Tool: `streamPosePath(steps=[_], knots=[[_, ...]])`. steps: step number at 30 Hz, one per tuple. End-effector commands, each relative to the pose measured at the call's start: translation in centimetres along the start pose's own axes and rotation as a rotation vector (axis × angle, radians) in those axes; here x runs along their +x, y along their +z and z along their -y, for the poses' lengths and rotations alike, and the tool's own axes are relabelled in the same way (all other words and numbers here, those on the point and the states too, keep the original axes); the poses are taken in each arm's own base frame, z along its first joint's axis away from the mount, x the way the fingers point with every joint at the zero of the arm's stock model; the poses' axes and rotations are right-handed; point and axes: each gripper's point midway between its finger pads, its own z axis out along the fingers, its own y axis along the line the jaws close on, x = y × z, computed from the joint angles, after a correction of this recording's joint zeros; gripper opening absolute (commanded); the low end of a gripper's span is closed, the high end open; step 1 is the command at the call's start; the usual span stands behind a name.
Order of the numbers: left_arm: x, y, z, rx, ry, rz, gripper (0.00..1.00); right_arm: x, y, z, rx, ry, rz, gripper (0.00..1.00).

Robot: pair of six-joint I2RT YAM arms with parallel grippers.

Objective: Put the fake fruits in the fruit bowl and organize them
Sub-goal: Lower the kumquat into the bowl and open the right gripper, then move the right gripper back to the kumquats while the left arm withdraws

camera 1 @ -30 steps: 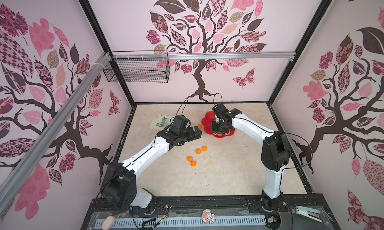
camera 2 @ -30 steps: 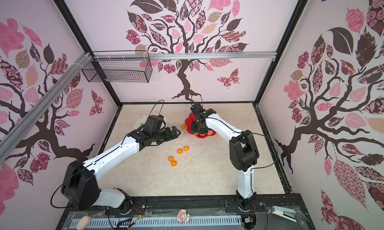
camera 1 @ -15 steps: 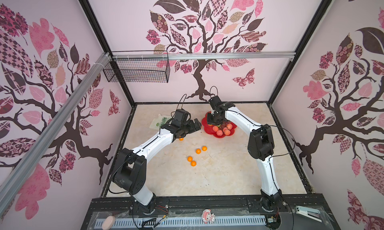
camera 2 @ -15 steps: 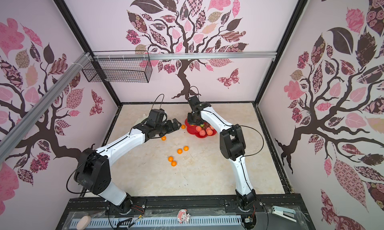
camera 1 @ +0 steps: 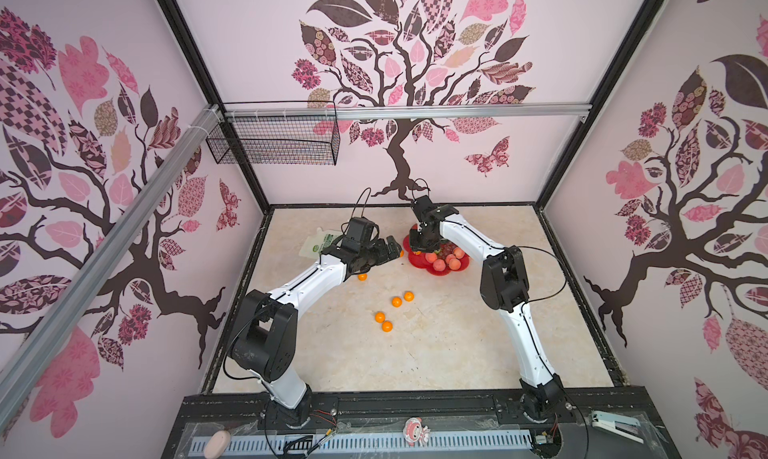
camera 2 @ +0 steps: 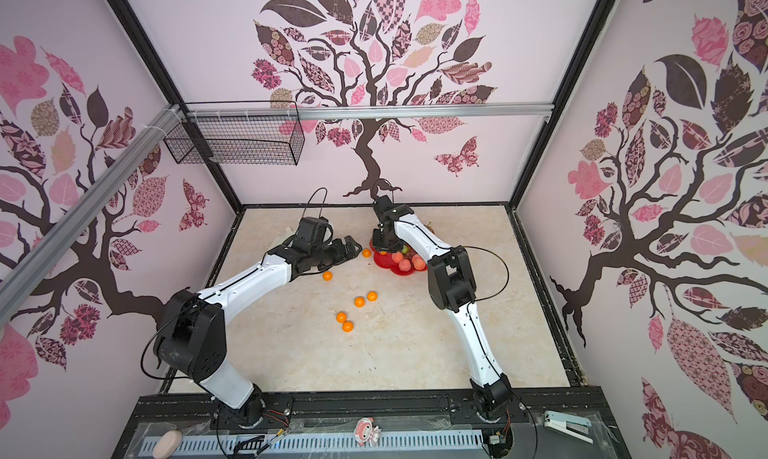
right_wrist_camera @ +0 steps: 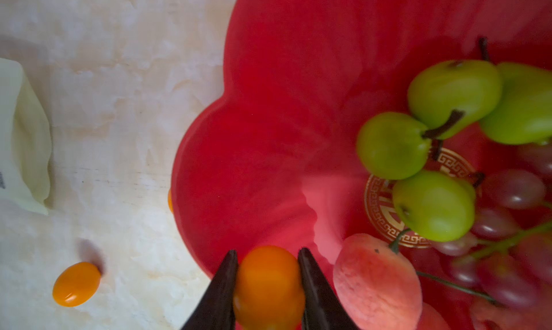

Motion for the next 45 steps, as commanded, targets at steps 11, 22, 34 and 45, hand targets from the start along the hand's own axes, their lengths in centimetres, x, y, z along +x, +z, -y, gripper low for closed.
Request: streamPosePath(steps=[11,22,34,45], knots=[[-0.3,0.6,0.5,0.023,0.013,-0.002,0.98,-0.2,3.1,0.9,0.038,-0.014,-0.021,0.39],[-0.1,0.2,0.6,0.027,0.014,-0.002,0.98,-1.2,1.6,0.8,0.047,-0.026,0.01,0.42],[0.4,-3.8,2.1,0.02,0.07,0.03,0.98,-3.2,-6.3,-0.5,0.026,-0.044,0.117,0.44],[3.5,-8.2,1.0,0.018,0.077,0.038,0.98,0.9,-11.4,-1.3,0.033,-0.109,0.115,0.45]])
